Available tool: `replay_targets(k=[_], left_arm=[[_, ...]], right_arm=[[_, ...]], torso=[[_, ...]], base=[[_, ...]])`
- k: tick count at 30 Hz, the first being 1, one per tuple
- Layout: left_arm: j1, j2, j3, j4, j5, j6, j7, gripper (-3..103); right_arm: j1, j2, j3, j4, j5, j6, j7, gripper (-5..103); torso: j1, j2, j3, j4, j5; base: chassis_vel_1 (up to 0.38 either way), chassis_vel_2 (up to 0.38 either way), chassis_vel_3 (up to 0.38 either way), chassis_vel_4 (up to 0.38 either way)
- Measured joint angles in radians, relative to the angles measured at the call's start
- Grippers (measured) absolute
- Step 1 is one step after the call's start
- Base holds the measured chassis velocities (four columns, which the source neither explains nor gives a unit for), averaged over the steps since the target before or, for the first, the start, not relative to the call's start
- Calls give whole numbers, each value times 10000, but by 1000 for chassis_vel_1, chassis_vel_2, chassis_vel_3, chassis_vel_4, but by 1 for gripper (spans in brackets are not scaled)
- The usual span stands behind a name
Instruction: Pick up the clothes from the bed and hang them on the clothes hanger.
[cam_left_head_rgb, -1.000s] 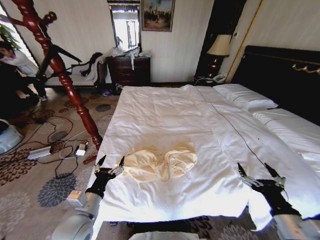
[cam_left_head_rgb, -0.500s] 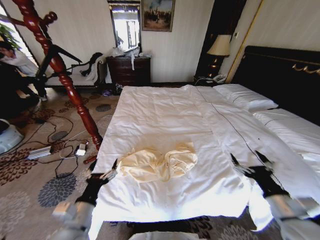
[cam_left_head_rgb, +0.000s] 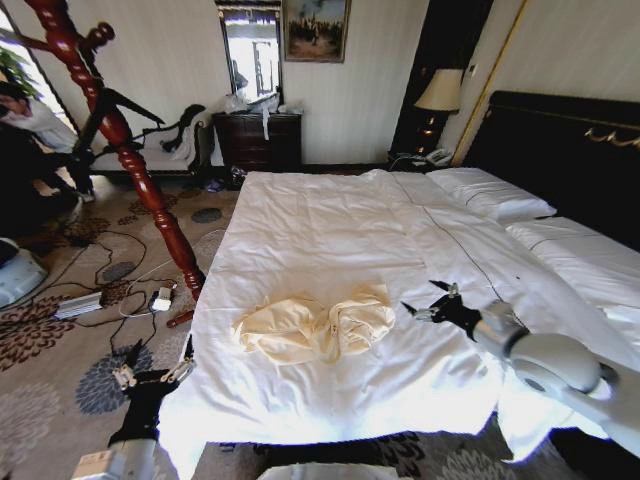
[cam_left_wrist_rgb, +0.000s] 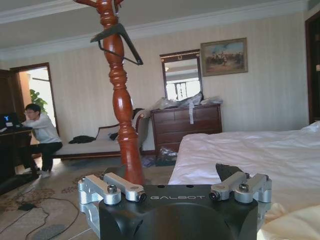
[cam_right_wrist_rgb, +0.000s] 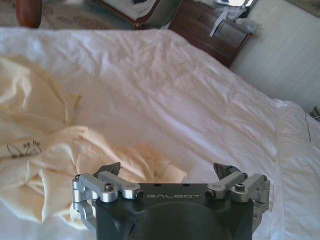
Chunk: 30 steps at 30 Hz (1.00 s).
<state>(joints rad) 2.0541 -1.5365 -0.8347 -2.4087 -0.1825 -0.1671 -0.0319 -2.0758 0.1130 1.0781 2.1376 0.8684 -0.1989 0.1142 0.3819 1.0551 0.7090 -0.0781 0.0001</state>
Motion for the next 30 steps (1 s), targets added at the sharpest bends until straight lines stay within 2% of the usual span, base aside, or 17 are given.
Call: replay_targets(k=[7, 10, 11, 12, 13, 15, 16, 17, 18, 19, 20, 23, 26, 28, 30], left_arm=[[-170, -150, 53, 77, -39, 12, -107, 100], [-237, -174, 80, 76, -40, 44, -171, 100], [-237, -174, 80, 76, -40, 44, -171, 100], [-251, -173, 67, 76, -45, 53, -194, 100], [-266, -170, 23, 82, -56, 73, -241, 100], [-244, -174, -31, 85, -71, 83, -280, 100], [-244, -174, -31, 85, -71, 83, -280, 100], [-211, -175, -65, 83, -81, 86, -294, 100], [-195, -174, -86, 77, -86, 88, -300, 100], [-155, -159, -146, 38, -108, 94, -308, 100], [-139, -147, -170, 22, -122, 100, -312, 100], [-114, -117, -202, 6, -143, 114, -324, 100], [-145, -102, -187, 34, -163, 117, -337, 100], [-151, -101, -181, 42, -163, 117, -338, 100], [-166, -102, -141, 97, -148, 117, -348, 100]], right_arm=[[-232, -912, -175, -889, -445, -32, 348, 100], [-522, -1636, -64, -1730, -501, 889, -235, 100], [-522, -1636, -64, -1730, -501, 889, -235, 100], [-651, -1893, 19, -2011, -570, 1239, -566, 100], [-954, -2418, 228, -2516, -716, 1971, -1192, 100], [-1442, -3080, 584, -2968, -895, 2701, -1737, 100], [-1442, -3080, 584, -2968, -895, 2701, -1737, 100], [-1878, -3427, 865, -3236, -1112, 3113, -1866, 100], [-2071, -3559, 1026, -3327, -1197, 3231, -1889, 100], [-2947, -3980, 1947, -3623, -1517, 3597, -1928, 100], [-3287, -4068, 2261, -3657, -1592, 3660, -1891, 100], [-3720, -3992, 2672, -3455, -1660, 3635, -1578, 100], [-3576, -2866, 2777, -2799, -1953, 3716, -1317, 100], [-3497, -2685, 2742, -2780, -2072, 3770, -1318, 100], [-2594, -1111, 2307, -2696, -3046, 4273, -1537, 100]], torso=[[0, 0, -1, -2, -1], [1, 0, -1, -1, 0], [1, 0, -1, -1, 0], [1, 0, -1, 0, -1], [1, 0, 0, 3, -1], [1, 0, 0, 3, -4], [1, 0, 0, 3, -4], [1, -1, 0, 4, -3], [0, 0, 0, 2, -3], [1, 0, 0, 10, -4], [1, 0, 0, 15, -4], [4, -2, 3, 14, 3], [-2, 0, -2, -3, 1], [-3, 1, -3, -3, -1], [-1, 1, -2, 0, -2]], base=[[0, 0, 0, 0], [0, 0, 0, 0], [0, 0, 0, 0], [0, 0, 0, 0], [0, 0, 0, 0], [0, 0, 0, 0], [0, 0, 0, 0], [0, 0, 0, 0], [0, 0, 0, 0], [0, 0, 0, 0], [0, 0, 0, 0], [0, 0, 0, 0], [0, 0, 0, 0], [0, 0, 0, 0], [0, 0, 0, 0]])
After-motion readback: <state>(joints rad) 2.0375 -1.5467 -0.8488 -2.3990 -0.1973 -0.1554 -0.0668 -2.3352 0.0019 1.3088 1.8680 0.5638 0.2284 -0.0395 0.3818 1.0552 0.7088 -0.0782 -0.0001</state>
